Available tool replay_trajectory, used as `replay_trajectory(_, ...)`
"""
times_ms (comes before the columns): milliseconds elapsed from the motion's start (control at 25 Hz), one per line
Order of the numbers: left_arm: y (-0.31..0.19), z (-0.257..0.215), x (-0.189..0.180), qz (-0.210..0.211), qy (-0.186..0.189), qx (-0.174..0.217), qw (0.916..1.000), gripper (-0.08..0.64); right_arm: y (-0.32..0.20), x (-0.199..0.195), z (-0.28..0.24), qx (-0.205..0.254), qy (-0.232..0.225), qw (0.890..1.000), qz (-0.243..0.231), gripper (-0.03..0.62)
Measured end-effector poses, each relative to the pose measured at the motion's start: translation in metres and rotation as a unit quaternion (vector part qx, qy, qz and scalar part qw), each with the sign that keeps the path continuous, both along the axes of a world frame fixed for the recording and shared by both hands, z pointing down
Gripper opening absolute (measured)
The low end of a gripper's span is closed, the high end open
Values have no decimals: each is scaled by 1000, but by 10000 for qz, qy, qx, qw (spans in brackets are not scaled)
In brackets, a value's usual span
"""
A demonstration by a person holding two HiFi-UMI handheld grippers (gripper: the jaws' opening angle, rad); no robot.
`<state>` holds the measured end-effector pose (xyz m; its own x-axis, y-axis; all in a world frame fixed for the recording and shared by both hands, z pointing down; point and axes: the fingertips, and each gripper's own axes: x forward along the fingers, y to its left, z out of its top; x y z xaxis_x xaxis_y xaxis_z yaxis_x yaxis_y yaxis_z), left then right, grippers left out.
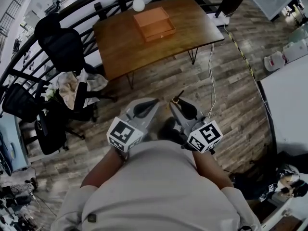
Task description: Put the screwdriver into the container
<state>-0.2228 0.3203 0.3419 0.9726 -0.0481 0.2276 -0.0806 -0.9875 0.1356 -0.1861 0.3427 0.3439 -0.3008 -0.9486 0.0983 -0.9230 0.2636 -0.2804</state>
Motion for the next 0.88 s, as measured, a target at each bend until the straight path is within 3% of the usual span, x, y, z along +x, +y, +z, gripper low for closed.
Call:
replay_trajectory(440,-24,-3,129,124,28,11,9999,5,-18,136,-2,-52,10,9998,181,81)
replay_trajectory(880,-44,3,179,67,56,-82,9999,5,-36,188,9,-167,-33,9996,236,81)
